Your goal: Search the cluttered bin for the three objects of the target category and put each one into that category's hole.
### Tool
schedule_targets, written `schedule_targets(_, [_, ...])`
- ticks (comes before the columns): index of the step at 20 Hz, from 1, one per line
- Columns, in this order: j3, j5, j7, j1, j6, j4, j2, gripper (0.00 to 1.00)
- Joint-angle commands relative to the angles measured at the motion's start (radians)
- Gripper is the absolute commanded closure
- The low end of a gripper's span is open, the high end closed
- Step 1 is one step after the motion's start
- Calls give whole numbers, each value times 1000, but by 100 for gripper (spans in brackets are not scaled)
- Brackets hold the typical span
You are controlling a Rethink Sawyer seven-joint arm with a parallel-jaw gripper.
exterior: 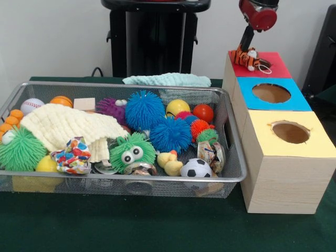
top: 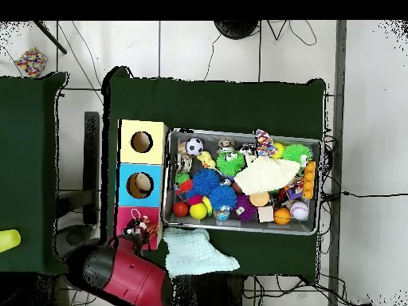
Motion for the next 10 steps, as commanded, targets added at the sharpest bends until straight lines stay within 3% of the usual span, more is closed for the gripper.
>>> schedule_targets(1, [144, -22, 101, -13, -68, 51, 17, 100])
schedule_targets(10, [158, 5, 151, 12, -84, 46, 32, 100])
